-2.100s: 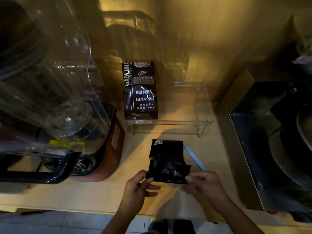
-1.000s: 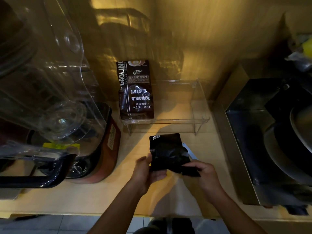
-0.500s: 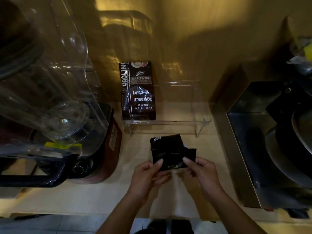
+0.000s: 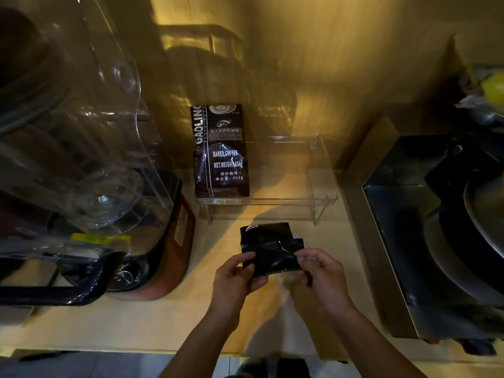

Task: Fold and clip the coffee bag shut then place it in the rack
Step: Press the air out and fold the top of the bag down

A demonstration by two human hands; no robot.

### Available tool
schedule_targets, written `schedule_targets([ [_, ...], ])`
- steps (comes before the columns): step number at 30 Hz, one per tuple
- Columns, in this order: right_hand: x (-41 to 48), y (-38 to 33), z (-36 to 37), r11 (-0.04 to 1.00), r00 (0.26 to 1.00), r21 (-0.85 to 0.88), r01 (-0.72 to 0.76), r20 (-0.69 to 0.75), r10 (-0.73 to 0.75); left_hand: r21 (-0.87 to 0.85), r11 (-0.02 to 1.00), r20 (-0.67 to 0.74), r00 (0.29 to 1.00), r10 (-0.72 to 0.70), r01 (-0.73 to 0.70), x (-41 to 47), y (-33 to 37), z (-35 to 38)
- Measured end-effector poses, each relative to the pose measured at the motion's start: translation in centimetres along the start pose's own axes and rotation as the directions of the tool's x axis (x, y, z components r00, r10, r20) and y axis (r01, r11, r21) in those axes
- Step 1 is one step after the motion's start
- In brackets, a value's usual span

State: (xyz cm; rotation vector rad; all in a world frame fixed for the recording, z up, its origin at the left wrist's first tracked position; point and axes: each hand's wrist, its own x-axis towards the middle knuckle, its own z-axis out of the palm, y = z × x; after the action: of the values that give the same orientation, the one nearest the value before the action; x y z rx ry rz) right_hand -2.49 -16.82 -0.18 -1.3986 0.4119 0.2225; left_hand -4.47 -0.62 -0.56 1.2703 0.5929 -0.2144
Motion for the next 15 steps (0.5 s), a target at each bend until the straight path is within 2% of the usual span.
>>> schedule_targets([
  [4, -0.1, -0.7, -0.4, 0.999, 0.99, -0.048, 0.01, 0.14, -0.003, 0.174, 0.978, 0.118, 0.988, 0.095, -0.115, 0.1, 0.5, -0.9],
  [8, -0.1, -1.0, -0.3, 0.992, 0.982, -0.12, 0.048, 0.185, -0.026, 0.299, 0.927, 0.018, 0.973, 0.232, -0.226, 0.6, 0.5, -1.0],
  [9, 0.0, -0.8, -0.2, 0.99, 0.986, -0.132, 0.057, 0.165, -0.035, 0.41, 0.864, 0.007, 0.948, 0.317, -0.292, 0.8, 0.5, -0.9],
  [10, 0.1, -0.7, -0.1, 0.987, 0.989, -0.144, 0.067, 0.14, -0.047, 0.559, 0.751, 0.012, 0.908, 0.418, -0.353, 1.0, 0.4, -0.8],
  [12, 0.5, -0.2, 0.0, 0.983, 0.993, -0.162, 0.083, 0.098, -0.068, 0.788, 0.472, 0.061, 0.813, 0.579, -0.395, 1.5, 0.3, -0.8],
  [13, 0.7, 0.0, 0.0, 0.983, 0.994, -0.165, 0.087, 0.08, -0.075, 0.834, 0.391, 0.086, 0.791, 0.605, -0.39, 1.6, 0.4, -0.6],
  [15, 1.1, 0.2, -0.1, 0.981, 0.995, -0.17, 0.098, 0.05, -0.091, 0.844, 0.352, 0.129, 0.79, 0.599, -0.404, 1.6, 0.7, -0.1],
])
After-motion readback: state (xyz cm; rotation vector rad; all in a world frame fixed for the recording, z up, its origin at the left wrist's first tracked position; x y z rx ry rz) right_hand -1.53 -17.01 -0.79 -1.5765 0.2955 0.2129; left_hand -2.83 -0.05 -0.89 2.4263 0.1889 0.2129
